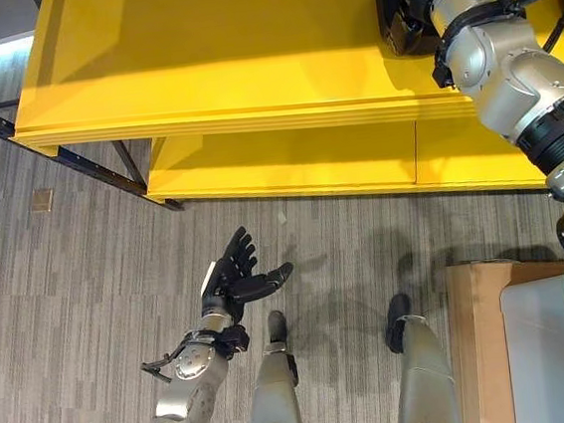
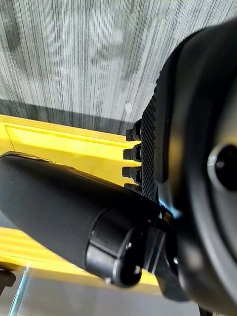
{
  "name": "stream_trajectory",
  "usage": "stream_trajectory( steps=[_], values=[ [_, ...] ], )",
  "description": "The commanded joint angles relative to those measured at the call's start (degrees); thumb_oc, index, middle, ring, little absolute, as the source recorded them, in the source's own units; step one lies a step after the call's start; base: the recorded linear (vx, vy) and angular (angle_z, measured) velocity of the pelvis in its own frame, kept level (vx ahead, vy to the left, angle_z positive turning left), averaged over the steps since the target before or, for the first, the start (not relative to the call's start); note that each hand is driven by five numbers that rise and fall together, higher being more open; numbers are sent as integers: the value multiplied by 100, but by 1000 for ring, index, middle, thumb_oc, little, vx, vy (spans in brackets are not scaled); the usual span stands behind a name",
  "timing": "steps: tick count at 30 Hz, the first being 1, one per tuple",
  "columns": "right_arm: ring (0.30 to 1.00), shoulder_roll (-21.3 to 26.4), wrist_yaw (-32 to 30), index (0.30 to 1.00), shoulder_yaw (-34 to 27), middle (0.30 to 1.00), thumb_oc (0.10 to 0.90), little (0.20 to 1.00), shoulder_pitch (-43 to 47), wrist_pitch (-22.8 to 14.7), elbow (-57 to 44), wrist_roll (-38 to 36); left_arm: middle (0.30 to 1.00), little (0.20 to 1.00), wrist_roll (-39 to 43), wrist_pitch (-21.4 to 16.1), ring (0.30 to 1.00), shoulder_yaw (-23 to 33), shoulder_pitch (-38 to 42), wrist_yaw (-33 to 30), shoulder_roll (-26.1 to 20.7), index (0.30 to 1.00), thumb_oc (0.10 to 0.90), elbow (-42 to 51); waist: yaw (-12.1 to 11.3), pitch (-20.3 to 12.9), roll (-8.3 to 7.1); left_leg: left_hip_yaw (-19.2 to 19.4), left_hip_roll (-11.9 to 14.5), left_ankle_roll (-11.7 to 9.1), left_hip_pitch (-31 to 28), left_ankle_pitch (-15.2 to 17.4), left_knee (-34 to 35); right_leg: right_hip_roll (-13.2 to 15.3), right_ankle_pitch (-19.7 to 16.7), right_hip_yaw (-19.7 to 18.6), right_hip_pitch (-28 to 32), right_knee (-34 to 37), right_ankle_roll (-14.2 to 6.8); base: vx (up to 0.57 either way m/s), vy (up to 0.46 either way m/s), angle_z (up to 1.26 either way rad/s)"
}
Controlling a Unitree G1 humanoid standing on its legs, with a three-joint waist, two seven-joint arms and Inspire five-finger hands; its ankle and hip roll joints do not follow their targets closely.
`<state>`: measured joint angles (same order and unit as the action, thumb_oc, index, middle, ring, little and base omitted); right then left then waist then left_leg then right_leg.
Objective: Move parts from the plastic box to the shelf.
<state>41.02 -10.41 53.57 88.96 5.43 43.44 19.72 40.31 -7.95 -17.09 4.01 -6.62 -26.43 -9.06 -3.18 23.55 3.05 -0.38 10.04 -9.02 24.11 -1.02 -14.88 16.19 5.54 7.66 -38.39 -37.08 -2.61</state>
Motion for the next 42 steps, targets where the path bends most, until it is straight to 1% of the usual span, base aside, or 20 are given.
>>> stream_trajectory(
  steps=[1, 5, 8, 12, 13, 17, 23, 29, 31, 33, 34, 42],
  values=[
    [1000, 61, -338, 1000, -307, 1000, 900, 1000, 1067, -43, -571, -171, 1000, 1000, 94, -443, 1000, 301, -6, 81, -532, 1000, 900, 399, -4, -231, -256, -98, 171, 100, -294, 985, -831, -27, -398, -402, 444, 824, -492, 0, 0, 0],
    [1000, 191, -344, 1000, -470, 1000, 900, 1000, 861, -40, -1104, -33, 1000, 1000, 19, -402, 1000, 367, -48, 52, -525, 1000, 900, 447, 39, -209, -282, -87, 171, 108, -286, 1012, -897, -36, -400, -420, 453, 824, -489, 0, 0, 0],
    [1000, 394, -308, 1000, -766, 1000, 900, 1000, 523, -58, -1707, 3, 1000, 1000, -44, -360, 1000, 449, -91, 47, -510, 1000, 900, 500, 76, -203, -303, -81, 168, 119, -319, 1038, -922, -32, -391, -421, 498, 825, -492, 0, 0, 0],
    [1000, 625, -319, 1000, -1306, 1000, 900, 1000, -74, -77, -2339, 21, 1000, 1000, -141, -315, 1000, 475, -111, 44, -494, 1000, 900, 542, 121, -200, -328, -67, 153, 139, -408, 1107, -972, -15, -392, -437, 627, 850, -500, -3, 9, 0],
    [1000, 701, -293, 1000, -1513, 1000, 900, 1000, -370, -117, -2617, 54, 1000, 1000, -181, -282, 1000, 488, -131, 49, -459, 1000, 900, 576, 148, -201, -329, -52, 138, 153, -448, 1145, -1010, 3, -396, -445, 692, 849, -511, 0, 0, 0],
    [1000, 816, -190, 1000, -1751, 1000, 900, 1000, -799, -175, -2860, 68, 1000, 1000, -245, -253, 1000, 475, -186, 91, -446, 1000, 900, 595, 160, -217, -347, -41, 110, 177, -597, 1208, -1028, 40, -399, -460, 872, 894, -535, 0, 19, -1],
    [1000, 825, -61, 1000, -2049, 1000, 900, 1000, -1474, -237, -2948, 62, 1000, 1000, -324, -175, 1000, 431, -248, 202, -423, 1000, 900, 578, 187, -285, -355, 32, 36, 214, -937, 1256, -946, 107, -478, -469, 1244, 1101, -599, 8, 46, -2],
    [1000, 745, 30, 1000, -2408, 1000, 900, 1000, -2192, -275, -3141, 208, 1000, 1000, -400, -155, 1000, 531, -338, 204, -379, 1000, 900, 618, 242, -408, -391, 144, -16, 240, -1222, 1229, -724, 137, -647, -429, 1545, 1474, -674, 2, 36, -6],
    [1000, 679, 45, 1000, -2612, 1000, 900, 1000, -2570, -293, -3237, 237, 1000, 1000, -429, -128, 1000, 590, -392, 217, -331, 1000, 900, 615, 283, -497, -418, 175, -2, 259, -1347, 1219, -628, 140, -690, -405, 1662, 1594, -703, 0, 0, 0],
    [1000, 678, 49, 1000, -2631, 1000, 900, 1000, -2595, -290, -3251, 242, 1000, 1000, -430, -127, 1000, 586, -400, 217, -339, 1000, 900, 618, 277, -498, -424, 177, -2, 260, -1361, 1215, -616, 138, -695, -403, 1677, 1607, -703, 12, 6, -2],
    [1000, 643, 77, 1000, -2756, 1000, 900, 1000, -2840, -312, -3387, 318, 1000, 1000, -468, -113, 1000, 603, -443, 219, -313, 1000, 900, 646, 304, -571, -452, 219, 13, 268, -1460, 1224, -546, 139, -734, -407, 1761, 1721, -729, 33, 19, -6],
    [1000, 501, 222, 1000, -3159, 1000, 900, 1000, -3666, -469, -3933, 413, 1000, 1000, -589, -46, 1000, 741, -602, 217, -174, 1000, 900, 623, 379, -759, -552, 336, 79, 308, -1730, 1286, -438, 85, -773, -450, 1951, 1888, -792, 29, 7, -12]
  ],
)
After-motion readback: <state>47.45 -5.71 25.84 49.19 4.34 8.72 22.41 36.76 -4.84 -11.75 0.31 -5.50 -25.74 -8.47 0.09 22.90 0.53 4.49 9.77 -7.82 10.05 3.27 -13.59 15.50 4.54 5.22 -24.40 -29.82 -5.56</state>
